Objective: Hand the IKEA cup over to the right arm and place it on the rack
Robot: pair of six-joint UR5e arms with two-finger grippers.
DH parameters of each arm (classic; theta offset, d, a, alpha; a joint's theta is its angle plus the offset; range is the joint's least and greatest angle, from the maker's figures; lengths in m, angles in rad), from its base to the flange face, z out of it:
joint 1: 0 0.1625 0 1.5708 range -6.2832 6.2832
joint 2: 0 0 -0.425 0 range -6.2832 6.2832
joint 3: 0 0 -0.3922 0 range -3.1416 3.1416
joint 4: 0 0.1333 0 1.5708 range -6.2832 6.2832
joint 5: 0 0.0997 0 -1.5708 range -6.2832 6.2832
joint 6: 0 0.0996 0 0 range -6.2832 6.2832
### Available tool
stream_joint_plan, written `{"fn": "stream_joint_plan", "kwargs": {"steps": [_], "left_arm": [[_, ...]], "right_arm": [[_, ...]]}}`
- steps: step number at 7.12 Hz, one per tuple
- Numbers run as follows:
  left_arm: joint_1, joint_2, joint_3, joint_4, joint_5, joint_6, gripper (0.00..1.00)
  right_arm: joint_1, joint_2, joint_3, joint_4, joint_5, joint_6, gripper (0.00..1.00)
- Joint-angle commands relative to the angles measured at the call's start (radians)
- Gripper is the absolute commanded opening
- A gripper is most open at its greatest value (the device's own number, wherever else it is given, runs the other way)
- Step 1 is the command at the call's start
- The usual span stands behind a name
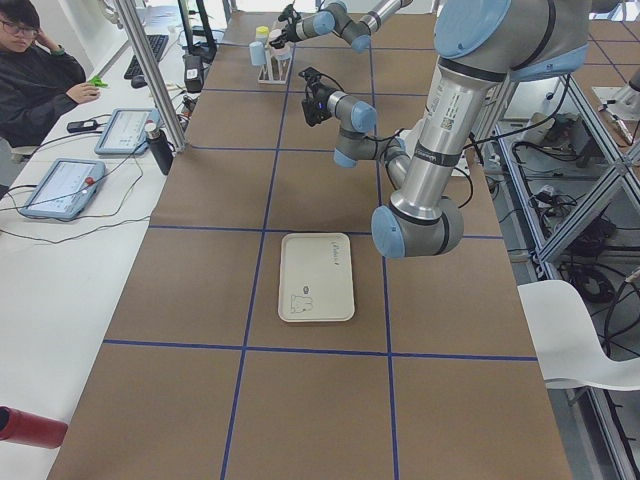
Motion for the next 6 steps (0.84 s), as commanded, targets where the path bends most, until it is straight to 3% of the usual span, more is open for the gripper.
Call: {"fn": "stream_joint_plan", "kwargs": {"steps": [1,2,3,6], "left_arm": [[0.0,0.002,-0.001,-0.001,0.0,0.0,1.0],[0.0,0.002,-0.001,-0.001,0.0,0.0,1.0],[0.0,0.002,-0.001,-0.001,0.0,0.0,1.0],[0.0,0.002,-0.001,-0.001,0.0,0.0,1.0]], "right_arm": [[-0.001,0.001,-0.003,0.0,0.006,-0.003,0.0],[-0.001,0.0,-0.006,0.001,0.011,-0.007,0.88],[0.0,0.0,0.0,0.001,0.015,-0.007,1.0],[0.014,0.004,0.061,0.0,0.122,-0.057,1.0]]}}
